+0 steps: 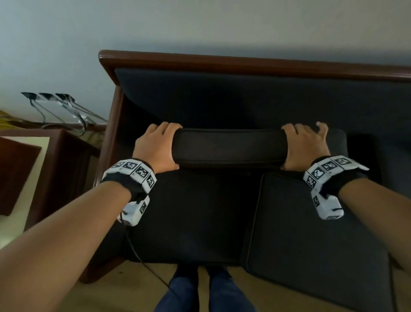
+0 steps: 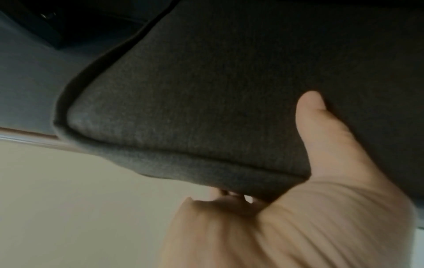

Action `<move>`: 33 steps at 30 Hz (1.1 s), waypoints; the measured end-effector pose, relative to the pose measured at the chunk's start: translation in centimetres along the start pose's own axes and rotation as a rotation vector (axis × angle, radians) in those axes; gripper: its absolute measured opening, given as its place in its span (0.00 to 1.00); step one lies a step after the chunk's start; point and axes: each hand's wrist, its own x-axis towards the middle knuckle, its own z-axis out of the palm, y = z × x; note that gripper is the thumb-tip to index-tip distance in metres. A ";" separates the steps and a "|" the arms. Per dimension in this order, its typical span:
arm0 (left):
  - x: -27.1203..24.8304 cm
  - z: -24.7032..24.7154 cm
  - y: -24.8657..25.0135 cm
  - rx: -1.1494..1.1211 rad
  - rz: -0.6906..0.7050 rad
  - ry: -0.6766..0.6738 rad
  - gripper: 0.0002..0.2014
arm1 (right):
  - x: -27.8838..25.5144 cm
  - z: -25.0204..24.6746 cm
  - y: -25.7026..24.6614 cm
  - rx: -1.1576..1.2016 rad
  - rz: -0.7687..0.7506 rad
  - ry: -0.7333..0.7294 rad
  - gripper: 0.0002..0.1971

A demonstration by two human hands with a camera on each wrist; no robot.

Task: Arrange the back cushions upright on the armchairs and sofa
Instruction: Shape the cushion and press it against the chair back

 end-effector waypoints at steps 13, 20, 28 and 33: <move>-1.4 -6.8 -6.7 0.052 0.009 -0.284 0.40 | -2.2 -6.1 -8.4 0.222 0.072 -0.451 0.19; 1.8 -7.6 -8.3 0.000 0.012 -0.211 0.43 | 0.6 -5.6 -9.5 0.297 0.104 -0.535 0.22; 9.9 -9.4 -9.1 -0.061 -0.002 -0.133 0.50 | 7.2 -6.0 -8.4 0.443 0.188 -0.308 0.33; 9.1 -6.5 -11.7 -0.130 -0.149 -0.127 0.53 | 9.7 -4.7 -10.4 0.254 0.058 -0.242 0.57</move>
